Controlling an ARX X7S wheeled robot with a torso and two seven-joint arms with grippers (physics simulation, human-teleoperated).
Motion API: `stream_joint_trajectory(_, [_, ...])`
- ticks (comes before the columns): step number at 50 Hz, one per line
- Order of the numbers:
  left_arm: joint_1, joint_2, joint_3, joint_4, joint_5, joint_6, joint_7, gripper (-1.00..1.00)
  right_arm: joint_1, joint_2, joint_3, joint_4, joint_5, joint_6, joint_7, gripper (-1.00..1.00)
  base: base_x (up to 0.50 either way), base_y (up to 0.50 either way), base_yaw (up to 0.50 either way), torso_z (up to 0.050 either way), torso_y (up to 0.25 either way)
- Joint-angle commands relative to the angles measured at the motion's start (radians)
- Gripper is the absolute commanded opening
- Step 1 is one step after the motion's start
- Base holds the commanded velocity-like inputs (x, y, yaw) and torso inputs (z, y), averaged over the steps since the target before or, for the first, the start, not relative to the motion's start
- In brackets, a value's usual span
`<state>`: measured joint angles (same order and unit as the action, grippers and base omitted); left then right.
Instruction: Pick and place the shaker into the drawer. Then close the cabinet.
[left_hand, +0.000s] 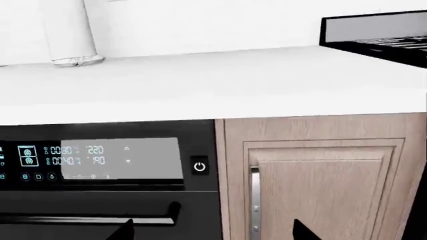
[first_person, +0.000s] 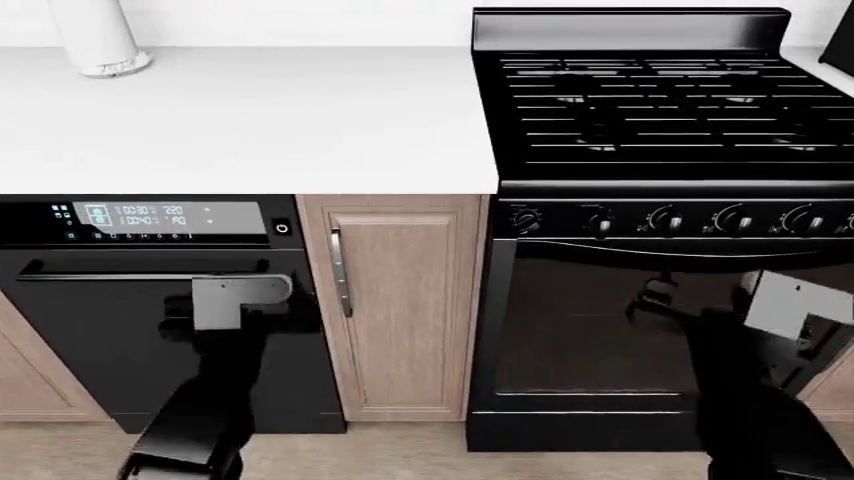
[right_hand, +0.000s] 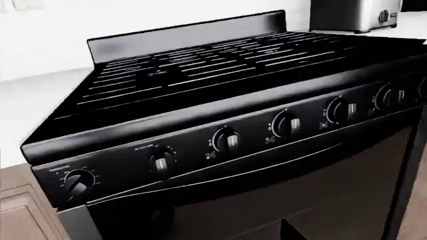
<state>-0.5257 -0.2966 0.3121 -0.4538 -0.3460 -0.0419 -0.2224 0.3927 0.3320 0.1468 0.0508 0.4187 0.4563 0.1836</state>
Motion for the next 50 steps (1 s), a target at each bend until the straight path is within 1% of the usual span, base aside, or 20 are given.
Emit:
stream_joint_trajectory(1, [-0.11,-0.289,-0.113,0.594,-0.154,-0.32,-0.005,1.0,0.11,0.352,0.296,-0.738,0.339,0.621,0.163,1.0,0.0,0.0,0.0,0.0,0.0])
stream_joint_trajectory(2, [-0.137,-0.302,-0.119,0.6,-0.16,-0.336,0.0,1.0,0.159,0.386,0.303,-0.746,0.369,0.666,0.17,1.0,0.0,0.0,0.0,0.0,0.0])
stream_joint_trajectory(4, [-0.213,-0.336,-0.134,0.608,-0.174,-0.378,0.013,1.0,0.326,0.471,0.299,-0.74,0.45,0.781,0.19,1.0,0.0,0.0,0.0,0.0,0.0])
stream_joint_trajectory(6, [-0.306,-0.37,-0.154,0.614,-0.206,-0.442,0.025,1.0,0.537,0.559,0.218,-0.683,0.495,0.851,0.181,1.0,0.0,0.0,0.0,0.0,0.0])
stream_joint_trajectory(8, [-0.376,-0.394,-0.162,0.617,-0.222,-0.478,0.039,1.0,0.695,0.61,0.12,-0.622,0.497,0.869,0.155,1.0,0.0,0.0,0.0,0.0,0.0])
stream_joint_trajectory(10, [-0.447,-0.42,-0.157,0.623,-0.232,-0.512,0.068,1.0,0.868,0.648,-0.009,-0.559,0.475,0.87,0.111,1.0,0.0,0.0,0.0,0.0,0.0])
stream_joint_trajectory(13, [-0.55,-0.444,-0.153,0.62,-0.246,-0.558,0.096,1.0,1.088,0.67,-0.185,-0.477,0.42,0.86,0.034,1.0,0.0,0.0,0.0,0.0,0.0])
stream_joint_trajectory(17, [-0.67,-0.472,-0.142,0.622,-0.248,-0.592,0.133,1.0,1.336,0.667,-0.392,-0.383,0.33,0.845,-0.078,1.0,0.0,0.0,0.0,0.0,0.0])
stream_joint_trajectory(22, [-0.804,-0.497,-0.151,0.605,-0.248,-0.633,0.145,1.0,1.576,0.637,-0.565,-0.29,0.232,0.832,-0.185,1.0,0.0,0.0,0.0,0.0,0.0])
stream_joint_trajectory(25, [-0.85,-0.511,-0.165,0.615,-0.26,-0.659,0.143,1.0,1.649,0.62,-0.603,-0.27,0.212,0.837,-0.214,1.0,0.0,0.0,0.0,0.0,0.0])
stream_joint_trajectory(28, [-0.86,-0.522,-0.183,0.646,-0.279,-0.682,0.133,1.0,1.682,0.611,-0.619,-0.276,0.207,0.841,-0.225,1.0,0.18,0.0,0.0,0.0,0.0])
stream_joint_trajectory(34, [-0.82,-0.541,-0.214,0.708,-0.315,-0.71,0.115,1.0,1.703,0.591,-0.616,-0.287,0.218,0.886,-0.213,1.0,0.5,-0.01,0.0,0.0,0.0])
stream_joint_trajectory(41, [-0.791,-0.542,-0.234,0.716,-0.327,-0.709,0.102,1.0,1.743,0.584,-0.655,-0.283,0.206,0.893,-0.233,1.0,0.5,-0.03,0.0,0.0,0.0])
stream_joint_trajectory(46, [-0.753,-0.54,-0.246,0.731,-0.335,-0.703,0.094,1.0,1.747,0.582,-0.654,-0.281,0.214,0.903,-0.239,1.0,0.5,0.0,0.0,0.0,0.0])
stream_joint_trajectory(50, [-0.755,-0.539,-0.251,0.729,-0.34,-0.705,0.092,1.0,1.758,0.584,-0.669,-0.279,0.209,0.905,-0.248,1.0,0.5,0.0,0.0,0.0,0.0])
